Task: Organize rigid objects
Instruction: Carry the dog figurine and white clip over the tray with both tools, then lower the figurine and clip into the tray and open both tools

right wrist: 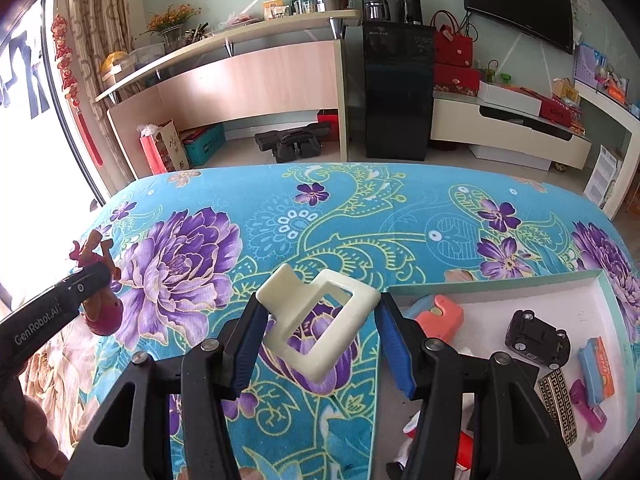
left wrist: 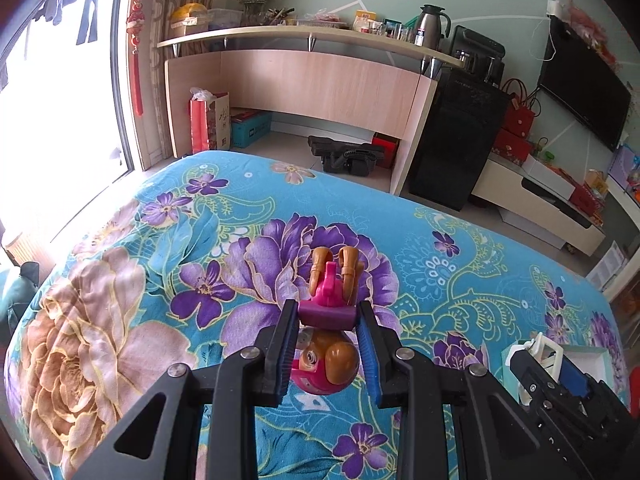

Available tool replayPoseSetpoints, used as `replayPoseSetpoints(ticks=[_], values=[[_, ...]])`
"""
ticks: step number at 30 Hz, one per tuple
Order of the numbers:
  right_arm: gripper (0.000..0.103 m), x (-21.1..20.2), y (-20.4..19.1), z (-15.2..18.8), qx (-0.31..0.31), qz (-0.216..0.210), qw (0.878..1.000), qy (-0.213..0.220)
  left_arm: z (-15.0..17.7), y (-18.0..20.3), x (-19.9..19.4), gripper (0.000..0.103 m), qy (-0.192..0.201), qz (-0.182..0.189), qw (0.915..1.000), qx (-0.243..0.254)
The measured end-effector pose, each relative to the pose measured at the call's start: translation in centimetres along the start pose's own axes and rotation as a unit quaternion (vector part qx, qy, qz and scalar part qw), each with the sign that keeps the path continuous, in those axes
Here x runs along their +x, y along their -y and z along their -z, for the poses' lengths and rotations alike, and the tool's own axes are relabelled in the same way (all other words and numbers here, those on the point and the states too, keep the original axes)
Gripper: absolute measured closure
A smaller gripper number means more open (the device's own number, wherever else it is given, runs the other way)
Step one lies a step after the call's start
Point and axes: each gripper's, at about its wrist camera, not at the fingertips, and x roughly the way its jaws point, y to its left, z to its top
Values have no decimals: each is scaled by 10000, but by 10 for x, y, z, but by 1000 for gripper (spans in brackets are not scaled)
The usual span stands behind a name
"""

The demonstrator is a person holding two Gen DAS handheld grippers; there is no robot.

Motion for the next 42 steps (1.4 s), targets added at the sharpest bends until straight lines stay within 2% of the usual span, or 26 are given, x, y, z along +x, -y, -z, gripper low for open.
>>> replayPoseSetpoints(ticks=[6,11,17,23,30,36,37,39,40,42], values=[[46,-25,17,9,54,86,9999,87,7,25,-28,72,197,265,9990,302],[46,-60,42,25,92,337,9992,214,28,61,-53,72,223,677,9945,762],[46,-94,88,48,311,797,9961,213,57,118,-73,72,103,1334,9800,1475],[46,-100,132,79,613,1062,9924,-124,90,166,-81,72,-136,1684,9619,2149],[46,-92,150,103,701,1091,9903,-500,129,190,-65,72,-710,1663,9516,2487],[46,-84,146,113,571,1043,9904,-705,143,186,-57,71,-989,1593,9520,2420],[46,-83,145,114,542,1056,9903,-719,143,184,-57,69,-1006,1598,9529,2375],[46,-82,143,116,522,1050,9903,-748,144,180,-58,54,-1027,1551,9543,2340],[46,-82,143,117,520,1041,9902,-771,144,178,-60,42,-1027,1509,9553,2325],[42,-82,142,118,524,1058,9900,-774,144,172,-64,38,-1043,1482,9567,2279]])
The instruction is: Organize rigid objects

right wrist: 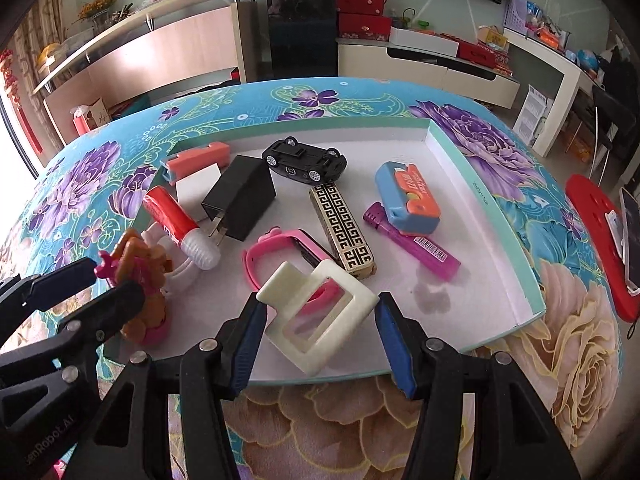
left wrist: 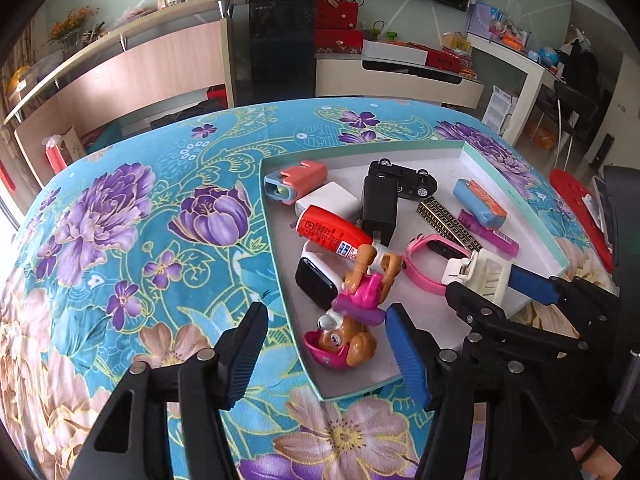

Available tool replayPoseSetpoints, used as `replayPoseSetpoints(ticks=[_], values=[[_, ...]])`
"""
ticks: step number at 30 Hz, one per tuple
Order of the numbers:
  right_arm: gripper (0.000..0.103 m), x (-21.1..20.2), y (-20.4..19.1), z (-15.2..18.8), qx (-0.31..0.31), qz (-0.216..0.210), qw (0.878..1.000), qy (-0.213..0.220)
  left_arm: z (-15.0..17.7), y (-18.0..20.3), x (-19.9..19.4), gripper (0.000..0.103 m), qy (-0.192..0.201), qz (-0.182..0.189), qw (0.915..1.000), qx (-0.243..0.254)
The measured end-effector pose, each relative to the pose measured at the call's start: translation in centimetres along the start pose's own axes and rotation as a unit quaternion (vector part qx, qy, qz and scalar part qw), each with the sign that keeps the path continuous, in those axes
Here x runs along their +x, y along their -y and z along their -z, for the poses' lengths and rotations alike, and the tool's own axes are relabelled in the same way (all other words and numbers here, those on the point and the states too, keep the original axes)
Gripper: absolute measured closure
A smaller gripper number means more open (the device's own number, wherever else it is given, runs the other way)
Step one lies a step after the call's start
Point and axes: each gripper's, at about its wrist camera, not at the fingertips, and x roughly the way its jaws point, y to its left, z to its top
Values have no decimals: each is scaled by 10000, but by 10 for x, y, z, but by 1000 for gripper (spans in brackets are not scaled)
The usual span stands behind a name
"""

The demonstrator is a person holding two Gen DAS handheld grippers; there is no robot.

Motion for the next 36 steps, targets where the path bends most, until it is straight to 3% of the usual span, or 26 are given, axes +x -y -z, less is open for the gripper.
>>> replayPoseSetpoints(ticks=[2,7,9,13,16,19,28,36], values=[[34,1,0,1,19,-28,10000,-27,4,-4,-5,35,-3,-49,10000,-67],[31,-3,-4,1,7,-43,10000,-48,15,-20,-20,20,65,-264,9993,-261],[18,-5,-5,2,8,-21,10000,-41,18,-28,-26,15,97,-327,9988,-360],[17,-13,-10,5,10,12,10000,28,25,-45,-34,0,168,-516,9968,-581],[15,-19,-13,9,15,50,10000,37,32,-56,-39,0,231,-671,9948,-735],[7,-27,-16,13,-2,60,10000,65,39,-65,-40,0,251,-867,9922,-855],[7,-42,-28,24,-41,7,10000,77,59,-82,-39,0,138,-1275,9868,-993],[7,-44,-42,36,-191,-104,9997,57,69,-84,-45,0,312,-1462,9833,-1040]])
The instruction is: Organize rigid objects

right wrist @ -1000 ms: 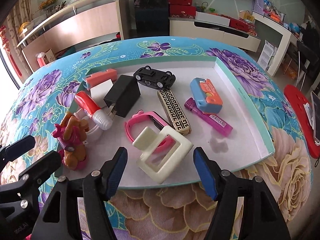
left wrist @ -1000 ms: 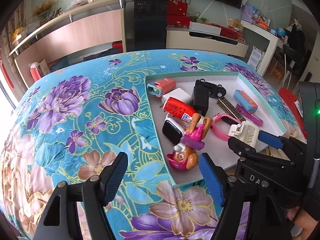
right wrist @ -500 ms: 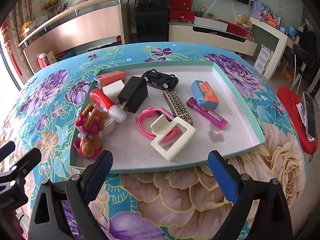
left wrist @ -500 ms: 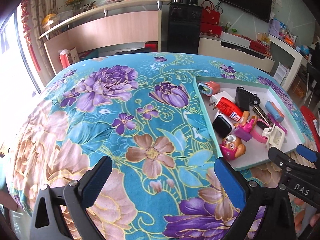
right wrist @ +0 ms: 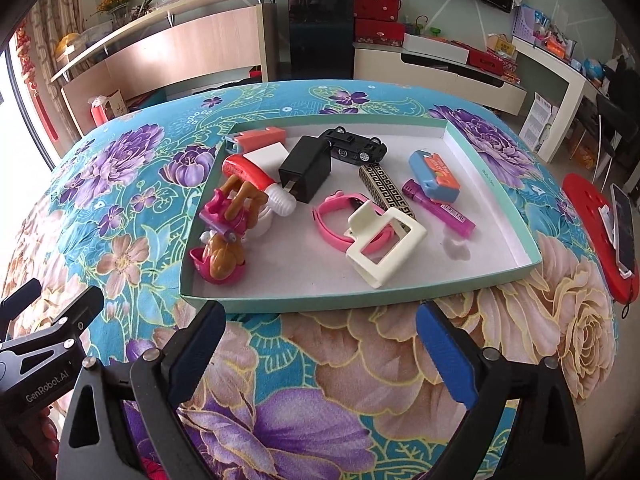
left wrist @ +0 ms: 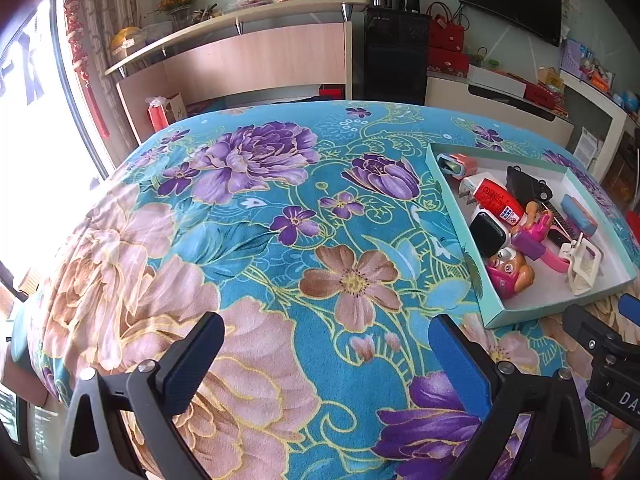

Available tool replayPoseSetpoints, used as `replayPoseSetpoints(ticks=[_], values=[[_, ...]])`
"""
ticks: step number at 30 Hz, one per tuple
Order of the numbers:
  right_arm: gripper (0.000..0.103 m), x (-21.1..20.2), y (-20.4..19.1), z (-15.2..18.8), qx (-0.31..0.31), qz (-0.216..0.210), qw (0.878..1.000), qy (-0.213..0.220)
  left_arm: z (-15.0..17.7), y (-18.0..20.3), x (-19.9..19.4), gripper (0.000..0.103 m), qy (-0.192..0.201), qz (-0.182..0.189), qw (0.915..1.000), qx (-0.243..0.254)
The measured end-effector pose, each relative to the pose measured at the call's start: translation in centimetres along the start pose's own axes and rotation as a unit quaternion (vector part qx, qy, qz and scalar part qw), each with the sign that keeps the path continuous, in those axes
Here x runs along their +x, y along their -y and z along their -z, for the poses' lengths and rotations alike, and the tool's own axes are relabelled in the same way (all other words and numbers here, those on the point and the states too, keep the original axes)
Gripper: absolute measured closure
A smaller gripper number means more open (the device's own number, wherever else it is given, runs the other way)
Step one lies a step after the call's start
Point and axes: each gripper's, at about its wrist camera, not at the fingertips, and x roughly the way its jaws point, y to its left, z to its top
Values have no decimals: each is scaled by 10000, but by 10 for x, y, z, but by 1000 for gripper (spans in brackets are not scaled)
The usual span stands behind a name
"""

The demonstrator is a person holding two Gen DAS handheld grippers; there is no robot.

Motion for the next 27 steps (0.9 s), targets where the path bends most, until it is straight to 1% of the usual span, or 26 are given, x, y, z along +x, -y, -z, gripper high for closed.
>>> replayPoseSetpoints(ticks=[4,9,15,27], values=[[7,0,-4,4,-57,-6,10000,27,1,-2,-3,0,96,-38,9999,-51],[7,3,-6,6,-54,-1,10000,14,3,-1,-1,0,37,-151,9999,-28],[7,6,-6,8,-35,-14,10000,-38,5,-1,1,0,-2,-118,9999,-49],[7,8,-8,10,-74,-31,9999,-70,5,3,-3,0,93,-253,9996,34]])
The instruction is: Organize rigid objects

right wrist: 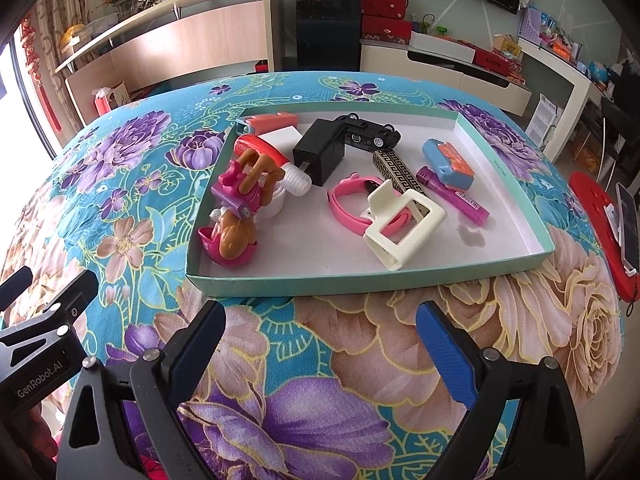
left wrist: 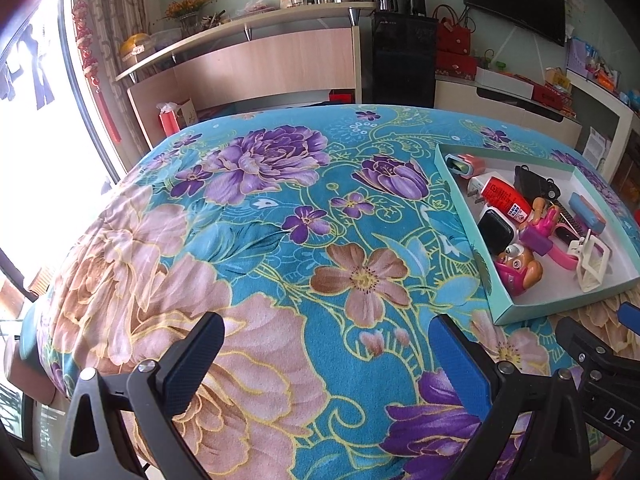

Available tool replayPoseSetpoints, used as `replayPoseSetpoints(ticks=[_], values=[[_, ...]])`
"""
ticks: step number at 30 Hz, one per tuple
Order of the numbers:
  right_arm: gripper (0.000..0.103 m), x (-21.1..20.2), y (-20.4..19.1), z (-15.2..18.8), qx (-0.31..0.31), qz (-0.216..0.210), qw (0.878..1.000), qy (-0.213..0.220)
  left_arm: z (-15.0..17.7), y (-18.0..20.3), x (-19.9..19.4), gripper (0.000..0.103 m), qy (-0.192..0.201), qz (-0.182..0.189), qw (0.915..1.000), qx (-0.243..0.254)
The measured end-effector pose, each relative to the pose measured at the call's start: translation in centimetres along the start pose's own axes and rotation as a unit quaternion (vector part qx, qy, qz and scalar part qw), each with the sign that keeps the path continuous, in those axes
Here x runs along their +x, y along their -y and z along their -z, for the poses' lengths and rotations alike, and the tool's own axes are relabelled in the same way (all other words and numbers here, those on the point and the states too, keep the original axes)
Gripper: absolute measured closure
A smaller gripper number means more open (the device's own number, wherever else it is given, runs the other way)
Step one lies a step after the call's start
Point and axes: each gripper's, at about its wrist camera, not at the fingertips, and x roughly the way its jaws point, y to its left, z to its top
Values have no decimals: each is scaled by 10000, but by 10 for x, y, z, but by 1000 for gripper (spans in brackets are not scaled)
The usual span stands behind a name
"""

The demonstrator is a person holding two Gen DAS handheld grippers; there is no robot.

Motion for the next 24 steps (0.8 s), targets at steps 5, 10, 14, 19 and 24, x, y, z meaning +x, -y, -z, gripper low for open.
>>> replayPoseSetpoints(ticks=[5,10,14,19,24], values=[[7,0,0,0,0,0,10000,0,0,0,0,0,-1,-39,10000,-1],[7,1,1,0,21,-3,10000,-18,1,0,1,0,-4,-68,10000,-5],[7,1,1,0,32,-15,10000,-27,1,1,1,0,-5,-92,10000,29],[7,1,1,0,11,-22,10000,-37,1,1,2,0,-32,-108,9999,27],[7,1,1,0,11,-24,10000,-45,1,0,3,0,-32,-118,9999,24]])
